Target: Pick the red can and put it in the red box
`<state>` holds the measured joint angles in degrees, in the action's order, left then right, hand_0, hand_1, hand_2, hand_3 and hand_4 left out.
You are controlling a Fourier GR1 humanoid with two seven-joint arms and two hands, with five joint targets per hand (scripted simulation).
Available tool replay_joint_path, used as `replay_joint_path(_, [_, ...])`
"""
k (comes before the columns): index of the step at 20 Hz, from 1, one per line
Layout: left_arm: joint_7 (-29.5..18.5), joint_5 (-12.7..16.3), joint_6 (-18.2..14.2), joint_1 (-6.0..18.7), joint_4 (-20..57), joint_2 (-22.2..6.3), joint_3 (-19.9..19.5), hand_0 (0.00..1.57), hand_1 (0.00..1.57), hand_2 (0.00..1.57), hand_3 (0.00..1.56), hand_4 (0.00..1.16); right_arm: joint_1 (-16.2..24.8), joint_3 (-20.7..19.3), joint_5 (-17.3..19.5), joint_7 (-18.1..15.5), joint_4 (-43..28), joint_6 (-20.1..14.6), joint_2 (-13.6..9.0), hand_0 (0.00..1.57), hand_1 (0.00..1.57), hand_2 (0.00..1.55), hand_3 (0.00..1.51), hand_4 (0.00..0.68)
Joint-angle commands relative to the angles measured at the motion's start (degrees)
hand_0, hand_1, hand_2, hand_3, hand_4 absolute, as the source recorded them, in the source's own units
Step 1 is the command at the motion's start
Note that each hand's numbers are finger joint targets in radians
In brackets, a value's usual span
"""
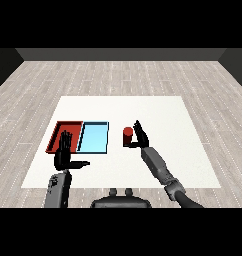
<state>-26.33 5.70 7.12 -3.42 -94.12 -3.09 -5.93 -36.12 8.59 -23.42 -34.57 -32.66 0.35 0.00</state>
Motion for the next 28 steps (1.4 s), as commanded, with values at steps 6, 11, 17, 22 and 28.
replay_joint_path(6, [-1.95, -0.68, -0.02, 0.92, 2.09, 0.98, 0.83, 0.0, 0.0, 0.0, 0.0, 0.0, -2.5, 5.39, -4.84, 0.8, 1.8, -2.27, 0.0, 0.0, 0.0, 0.0, 0.0, 0.0])
replay_joint_path(11, [-0.34, 1.63, 1.11, 1.31, 1.55, -0.76, -1.42, 0.0, 0.0, 0.0, 0.0, 0.0, -7.94, 13.66, -14.71, -2.71, 9.04, -4.9, 0.0, 0.0, 0.0, 0.0, 0.0, 0.0])
replay_joint_path(17, [1.3, 1.57, 0.13, 1.02, -0.25, -1.34, -2.22, 0.0, 0.0, 0.0, 0.0, 0.0, -8.6, 17.25, -18.79, -4.26, 12.03, -3.02, 0.0, 0.0, 0.0, 0.0, 0.0, 0.0])
replay_joint_path(22, [2.44, 2.78, 0.71, 2.68, 0.62, -2.36, -3.38, 0.0, 0.0, 0.0, 0.0, 0.0, -9.93, 17.07, -18.93, -4.61, 14.1, -1.72, 0.0, 0.0, 0.0, 0.0, 0.0, 0.0])
replay_joint_path(28, [0.55, 0.03, -1.17, -0.95, -2.29, 1.11, 0.0, 0.0, 0.0, 0.0, 0.0, 0.0, -12.95, 22.37, -24.68, -0.06, 11.58, -9.28, 0.0, 0.0, 0.0, 0.0, 0.0, 0.0])
